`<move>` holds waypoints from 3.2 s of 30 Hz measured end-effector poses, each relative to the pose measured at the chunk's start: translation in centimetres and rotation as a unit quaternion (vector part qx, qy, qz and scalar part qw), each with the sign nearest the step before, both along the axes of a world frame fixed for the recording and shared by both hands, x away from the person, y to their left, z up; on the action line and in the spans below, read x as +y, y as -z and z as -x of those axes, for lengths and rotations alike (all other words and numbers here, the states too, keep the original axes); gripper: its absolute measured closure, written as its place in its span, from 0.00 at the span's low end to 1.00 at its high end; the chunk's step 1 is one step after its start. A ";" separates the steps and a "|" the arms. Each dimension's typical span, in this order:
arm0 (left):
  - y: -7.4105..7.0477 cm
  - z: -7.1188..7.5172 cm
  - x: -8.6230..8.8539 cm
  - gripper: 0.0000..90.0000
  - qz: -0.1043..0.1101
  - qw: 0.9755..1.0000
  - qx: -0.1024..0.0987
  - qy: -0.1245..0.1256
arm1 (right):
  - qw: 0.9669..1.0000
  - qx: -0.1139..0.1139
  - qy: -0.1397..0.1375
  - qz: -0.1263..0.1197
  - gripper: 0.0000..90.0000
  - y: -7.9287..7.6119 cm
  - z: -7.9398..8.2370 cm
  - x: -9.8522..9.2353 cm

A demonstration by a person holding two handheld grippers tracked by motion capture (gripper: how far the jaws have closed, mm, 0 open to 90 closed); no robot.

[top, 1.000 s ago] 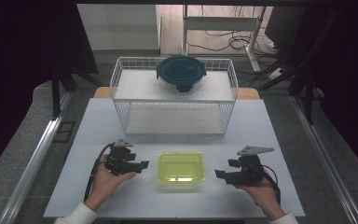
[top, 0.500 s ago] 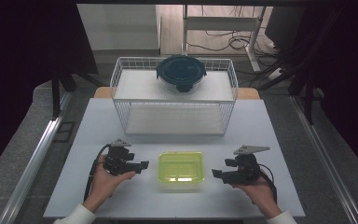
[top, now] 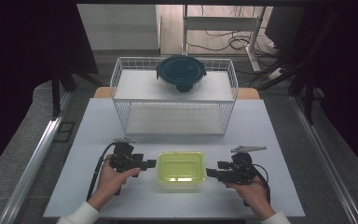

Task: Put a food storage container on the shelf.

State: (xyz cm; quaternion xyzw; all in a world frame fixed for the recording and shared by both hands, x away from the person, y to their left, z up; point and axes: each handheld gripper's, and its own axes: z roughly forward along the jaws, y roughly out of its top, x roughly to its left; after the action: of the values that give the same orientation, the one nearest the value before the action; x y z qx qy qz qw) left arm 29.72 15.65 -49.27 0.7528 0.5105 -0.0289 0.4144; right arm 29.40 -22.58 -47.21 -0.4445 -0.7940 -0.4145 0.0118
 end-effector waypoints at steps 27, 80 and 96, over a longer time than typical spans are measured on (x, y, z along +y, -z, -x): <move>2.2 -1.3 -1.8 0.49 0.072 0.994 0.074 0.034 | 0.998 0.060 0.008 -0.023 0.56 2.7 -2.6 3.1; -2.3 1.4 -1.4 0.88 0.107 0.994 -0.005 0.035 | 0.996 0.017 0.008 -0.089 0.87 -1.3 -1.0 1.6; -4.3 0.9 -1.2 0.88 0.122 0.991 -0.026 0.043 | 0.996 -0.010 0.005 -0.090 0.87 -3.2 -1.0 1.6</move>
State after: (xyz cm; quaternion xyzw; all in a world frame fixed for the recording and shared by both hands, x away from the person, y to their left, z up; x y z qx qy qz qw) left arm 28.78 14.48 -44.99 0.7183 0.4597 -0.0892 0.5146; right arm 30.35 -21.01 -43.99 -0.4416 -0.7513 -0.4887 0.0418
